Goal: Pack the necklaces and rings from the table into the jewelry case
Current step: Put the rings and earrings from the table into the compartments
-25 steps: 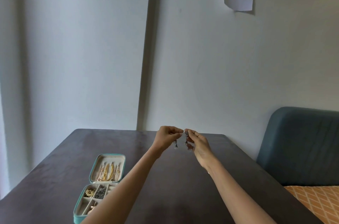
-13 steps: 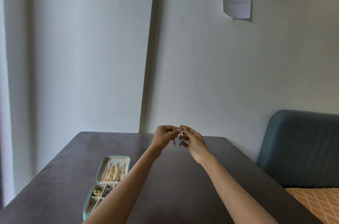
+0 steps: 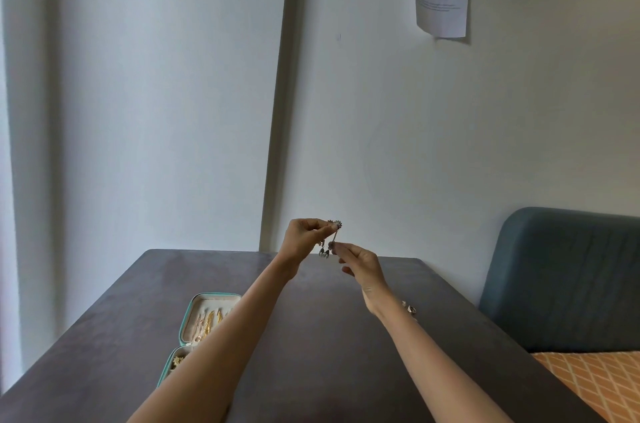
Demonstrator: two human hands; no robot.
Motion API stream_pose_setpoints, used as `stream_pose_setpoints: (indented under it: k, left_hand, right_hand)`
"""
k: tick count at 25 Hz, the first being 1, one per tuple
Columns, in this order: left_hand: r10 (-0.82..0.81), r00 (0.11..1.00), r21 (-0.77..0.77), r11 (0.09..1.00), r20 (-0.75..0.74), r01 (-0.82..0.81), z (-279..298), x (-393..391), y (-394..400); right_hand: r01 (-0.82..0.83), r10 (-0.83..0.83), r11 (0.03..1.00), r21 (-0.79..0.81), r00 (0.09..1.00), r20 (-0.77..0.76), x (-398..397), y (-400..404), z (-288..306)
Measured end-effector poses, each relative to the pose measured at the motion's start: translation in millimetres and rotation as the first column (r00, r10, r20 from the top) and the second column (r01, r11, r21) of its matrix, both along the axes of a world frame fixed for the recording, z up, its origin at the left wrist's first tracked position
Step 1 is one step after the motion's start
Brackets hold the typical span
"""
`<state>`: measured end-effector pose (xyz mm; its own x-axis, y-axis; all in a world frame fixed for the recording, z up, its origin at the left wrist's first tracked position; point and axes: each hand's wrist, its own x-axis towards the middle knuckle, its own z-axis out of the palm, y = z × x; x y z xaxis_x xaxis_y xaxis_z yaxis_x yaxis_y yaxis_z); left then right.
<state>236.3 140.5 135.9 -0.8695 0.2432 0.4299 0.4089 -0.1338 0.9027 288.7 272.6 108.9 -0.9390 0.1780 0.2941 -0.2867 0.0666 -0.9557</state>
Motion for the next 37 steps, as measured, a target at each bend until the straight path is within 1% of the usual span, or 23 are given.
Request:
stream_pose_setpoints:
  k: [4,8,14,16,18,20,21,23,27,29,32,33,34,37]
  left_hand:
    - [-0.006,1.000,0.011,1.000,0.011,0.006,4.1,0.5,0.1]
    - [-0.011,1.000,-0.023,1.000,-0.002,0.011,2.6,2.3,-0.4]
    - [0.028,1.000,-0.065,0.998,-0.004,-0.028,1.4,3.8,2.4]
    - [0.037,0.999,-0.060,0.997,-0.014,-0.038,0.9,4.9,2.1]
    - [0.051,0.999,-0.058,0.997,-0.013,-0.052,0.1,4.7,0.6]
    - [0.094,0.995,-0.114,0.989,-0.020,-0.095,-1.7,3.9,-1.5]
    - [0.114,0.993,-0.153,0.981,-0.032,-0.118,-2.6,3.8,-2.4]
    - [0.133,0.990,-0.205,0.969,-0.053,-0.142,-4.1,4.6,-3.5]
    - [0.117,0.991,-0.253,0.958,-0.070,-0.131,-5.8,7.9,-5.7]
    - [0.075,0.995,-0.222,0.971,-0.069,-0.088,-6.3,9.3,-8.1]
    - [-0.018,1.000,-0.081,0.997,-0.015,0.016,-8.7,13.4,-11.3]
    - [-0.028,1.000,-0.049,0.998,0.008,0.028,-10.2,14.9,-11.8]
    - [-0.033,0.999,-0.030,0.999,0.026,0.033,-12.2,16.2,-11.8]
    - [-0.030,0.998,-0.002,1.000,0.060,0.030,-16.8,17.2,-10.7]
  right_hand:
    - [0.014,-0.012,0.998,0.057,0.999,-0.039,0.1,-1.1,1.2]
    - [0.028,-0.029,0.999,-0.030,0.999,-0.034,0.2,-1.3,2.9]
    - [0.036,-0.035,0.999,0.009,0.997,-0.071,-0.1,1.1,2.5]
    - [0.038,-0.037,0.999,0.003,0.996,-0.082,0.5,3.4,2.1]
    - [0.046,-0.050,0.998,-0.040,0.994,-0.096,0.2,5.9,2.7]
    - [0.037,-0.048,0.993,-0.111,0.994,-0.102,-0.6,8.1,6.2]
    - [0.015,-0.028,0.993,-0.117,0.994,-0.105,-1.3,8.3,8.5]
    - [-0.013,0.006,0.998,-0.067,0.995,-0.103,-3.0,7.2,12.4]
    - [-0.004,0.003,1.000,-0.008,0.993,-0.118,-6.3,4.0,17.9]
    - [-0.008,0.008,1.000,-0.005,0.994,-0.108,-6.7,3.1,18.8]
    - [-0.004,-0.005,0.997,-0.080,0.994,-0.108,-7.4,1.4,19.8]
    - [-0.003,-0.005,0.997,-0.077,0.994,-0.108,-7.4,0.5,20.6]
    - [0.003,-0.007,0.999,-0.041,0.995,-0.103,-7.9,0.1,21.1]
    - [0.039,-0.025,0.990,0.134,0.994,-0.103,-8.1,-1.8,21.6]
